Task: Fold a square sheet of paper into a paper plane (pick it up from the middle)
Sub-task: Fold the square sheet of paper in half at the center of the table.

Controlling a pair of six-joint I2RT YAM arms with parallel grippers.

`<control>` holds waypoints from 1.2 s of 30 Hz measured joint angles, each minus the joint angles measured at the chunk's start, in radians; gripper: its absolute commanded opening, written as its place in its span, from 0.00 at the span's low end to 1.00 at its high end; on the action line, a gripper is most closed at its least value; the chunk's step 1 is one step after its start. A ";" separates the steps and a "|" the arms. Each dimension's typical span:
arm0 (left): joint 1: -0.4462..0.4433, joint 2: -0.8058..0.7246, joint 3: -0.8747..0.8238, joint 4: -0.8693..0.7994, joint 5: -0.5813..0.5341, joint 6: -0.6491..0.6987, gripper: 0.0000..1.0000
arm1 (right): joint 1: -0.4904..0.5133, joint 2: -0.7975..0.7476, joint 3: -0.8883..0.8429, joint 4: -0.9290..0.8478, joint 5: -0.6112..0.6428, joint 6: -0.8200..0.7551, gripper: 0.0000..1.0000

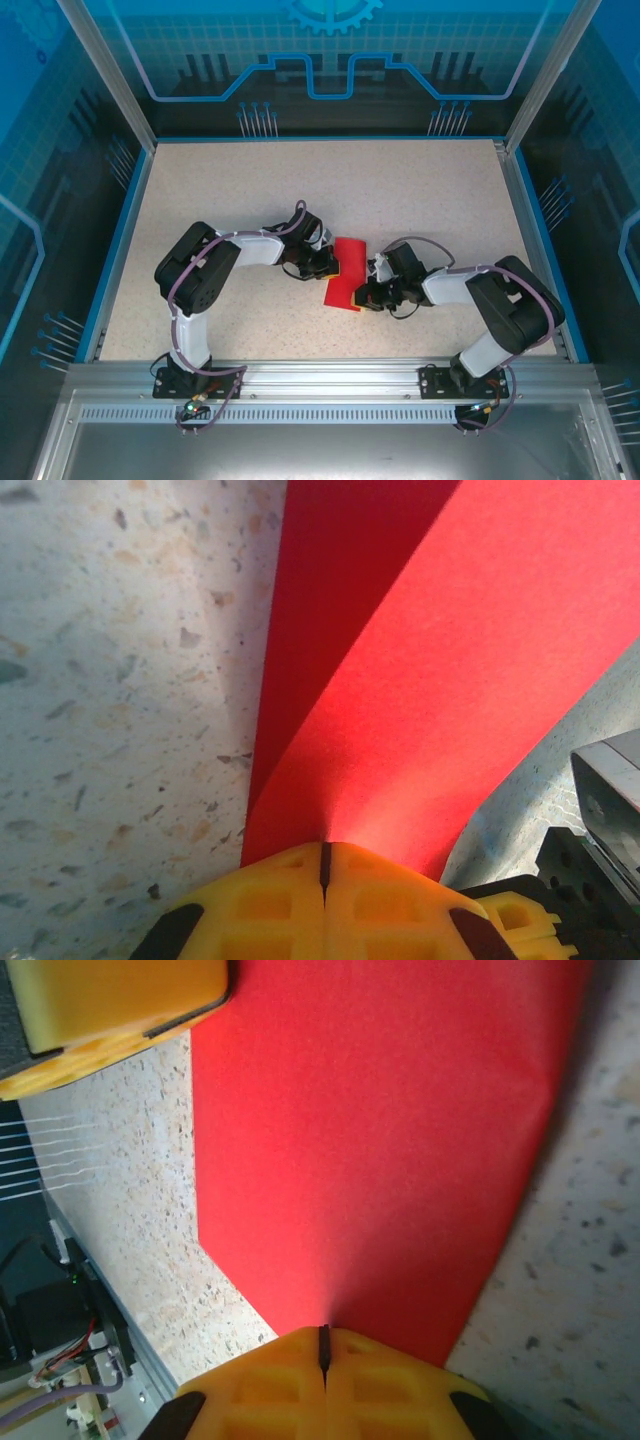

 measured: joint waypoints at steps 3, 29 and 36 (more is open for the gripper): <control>0.000 0.000 0.000 0.000 0.000 0.003 0.00 | 0.000 -0.002 0.000 -0.001 0.000 0.000 0.00; 0.001 0.011 0.019 -0.023 0.006 0.007 0.00 | -0.164 0.092 0.097 0.002 -0.009 -0.041 0.00; 0.001 0.017 0.029 -0.031 0.009 0.023 0.00 | -0.164 0.029 0.101 -0.042 -0.004 -0.050 0.00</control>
